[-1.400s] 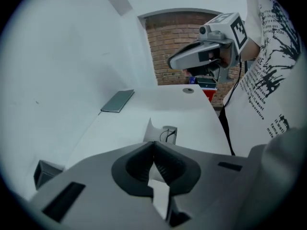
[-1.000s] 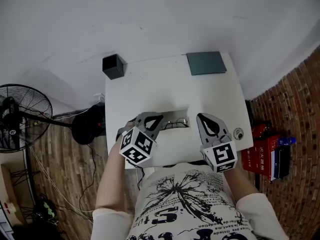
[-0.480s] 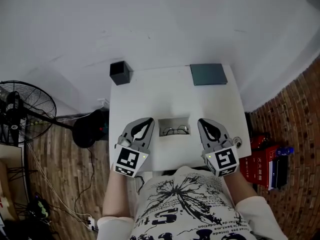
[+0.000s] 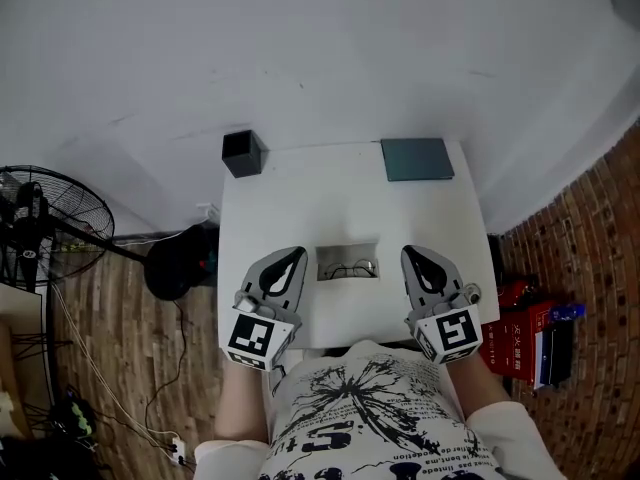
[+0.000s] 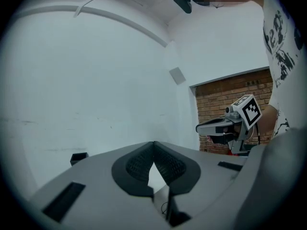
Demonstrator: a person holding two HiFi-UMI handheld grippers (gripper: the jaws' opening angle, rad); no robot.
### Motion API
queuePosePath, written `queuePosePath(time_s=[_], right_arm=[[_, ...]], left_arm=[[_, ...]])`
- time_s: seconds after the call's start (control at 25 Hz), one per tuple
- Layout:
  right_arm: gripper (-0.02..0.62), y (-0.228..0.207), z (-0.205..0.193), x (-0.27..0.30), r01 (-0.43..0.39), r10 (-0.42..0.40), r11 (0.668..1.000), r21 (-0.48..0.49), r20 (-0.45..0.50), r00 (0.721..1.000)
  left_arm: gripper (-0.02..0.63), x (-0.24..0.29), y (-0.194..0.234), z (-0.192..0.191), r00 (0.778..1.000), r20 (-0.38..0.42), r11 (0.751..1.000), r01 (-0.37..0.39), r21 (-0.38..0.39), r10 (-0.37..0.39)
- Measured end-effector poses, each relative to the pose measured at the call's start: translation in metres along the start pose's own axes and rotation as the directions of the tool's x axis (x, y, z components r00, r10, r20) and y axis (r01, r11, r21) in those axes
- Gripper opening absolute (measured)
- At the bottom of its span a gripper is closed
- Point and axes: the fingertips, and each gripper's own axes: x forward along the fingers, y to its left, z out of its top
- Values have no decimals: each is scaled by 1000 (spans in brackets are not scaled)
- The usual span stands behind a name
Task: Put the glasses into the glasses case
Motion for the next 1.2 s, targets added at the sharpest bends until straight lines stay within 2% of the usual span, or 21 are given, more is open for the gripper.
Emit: queuePosePath(time_s=[0.2, 0.56, 0.72, 1.0, 1.2], right_arm=[[14, 0, 1, -3, -19, 19, 1000, 14, 17, 1000], [14, 6, 0, -5, -43, 43, 999, -6, 18, 999], [14, 5, -1, -5, -32, 32, 999, 7, 21, 999], [14, 7, -1, -3, -43, 43, 999, -6, 15, 999], [14, 1, -2, -6, -21, 21, 1000, 2, 12, 1000]], left_arm=[[14, 2, -6, 5, 1000, 25, 1000, -3, 28, 2], [14, 0, -9, 5, 1000, -7, 998, -11, 55, 12], [14, 1, -11, 9, 1000, 22, 999, -1, 44, 0], [14, 5, -14, 8, 1000, -9, 999, 15, 31, -14], [14, 7, -18, 8, 1000, -8, 1000, 17, 25, -17]])
